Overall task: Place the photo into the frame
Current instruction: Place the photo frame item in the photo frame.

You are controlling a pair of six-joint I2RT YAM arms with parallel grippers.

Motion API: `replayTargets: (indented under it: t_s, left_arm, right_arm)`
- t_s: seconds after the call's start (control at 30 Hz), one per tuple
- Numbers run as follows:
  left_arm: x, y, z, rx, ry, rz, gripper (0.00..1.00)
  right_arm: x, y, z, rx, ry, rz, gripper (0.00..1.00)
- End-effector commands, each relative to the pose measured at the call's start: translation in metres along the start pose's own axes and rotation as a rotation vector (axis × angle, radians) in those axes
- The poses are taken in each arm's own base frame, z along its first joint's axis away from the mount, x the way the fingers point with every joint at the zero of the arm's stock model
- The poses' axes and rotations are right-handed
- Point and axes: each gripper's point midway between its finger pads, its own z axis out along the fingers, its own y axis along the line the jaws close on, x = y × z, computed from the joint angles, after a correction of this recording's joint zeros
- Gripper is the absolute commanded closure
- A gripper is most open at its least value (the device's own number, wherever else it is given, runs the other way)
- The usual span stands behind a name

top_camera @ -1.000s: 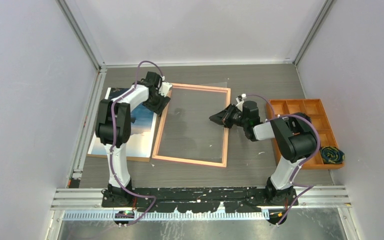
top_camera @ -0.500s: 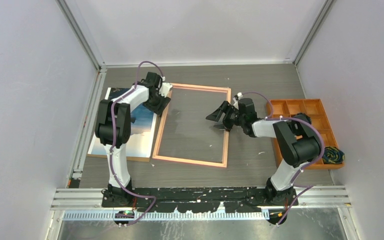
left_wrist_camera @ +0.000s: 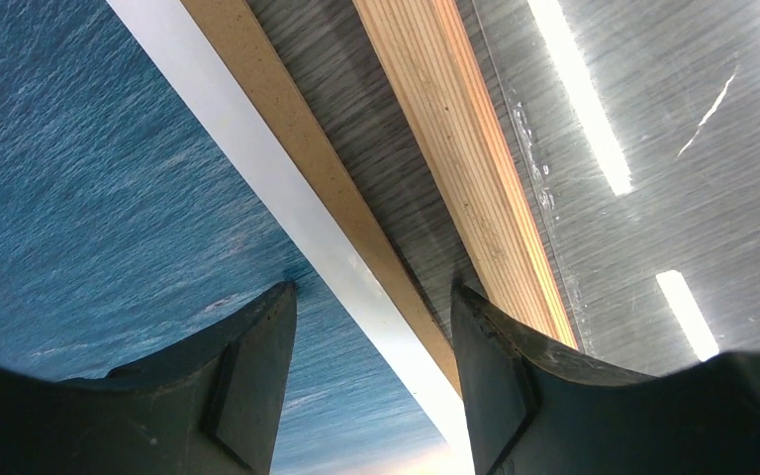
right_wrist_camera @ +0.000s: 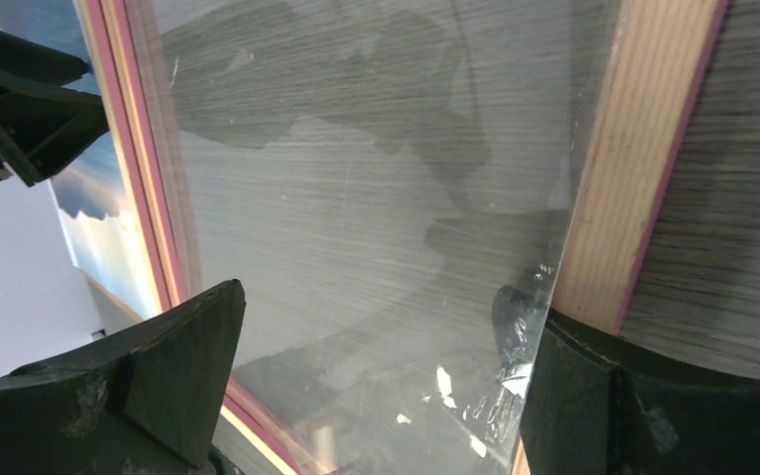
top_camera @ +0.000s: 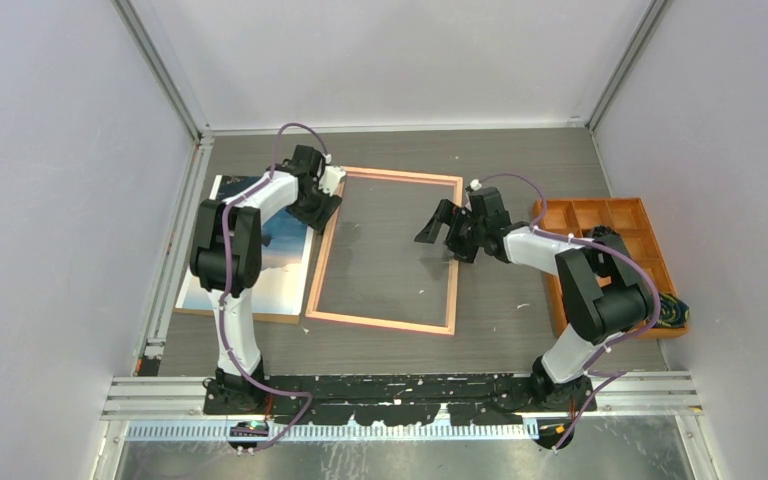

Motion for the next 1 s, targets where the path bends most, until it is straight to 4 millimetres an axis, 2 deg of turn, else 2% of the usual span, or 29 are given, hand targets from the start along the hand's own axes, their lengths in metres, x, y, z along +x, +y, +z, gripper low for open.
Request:
replayTargets:
  t_s: [0.0,0.33,0.47,0.63,0.77,0.97]
  left_arm:
    - [-0.009,-0.009,-0.013,0.032,-0.045,0.023,0.4]
    - [-0.009,-0.009,-0.012,0.031,-0.046,0.025,0.4]
    - [-0.008,-0.01,-0.01,0.032,-0.042,0.023,0.4]
    - [-0.008,-0.009,-0.009,0.032,-0.041,0.022,0.4]
    - [-0.008,-0.009,-0.01,0.029,-0.042,0.023,0.4]
    - [-0.009,-0.008,-0.013,0.026,-0.048,0.022,0.4]
  right_arm:
    - [-0.014,0.003,-0.015,0.065,-0.04,-0.074,0.0]
    - [-0.017,0.004,-0.012,0.074,-0.033,-0.077,0.0]
    - [-0.019,0.017,-0.007,0.004,-0.039,-0.052,0.0]
    - [-0.028,0.048,-0.012,-0.136,-0.08,-0.045,0.02]
    - [-0.032,0.08,-0.029,-0.287,-0.107,-0.044,0.16]
    - [-0.03,0.104,-0.045,-0.422,-0.117,-0.031,0.37]
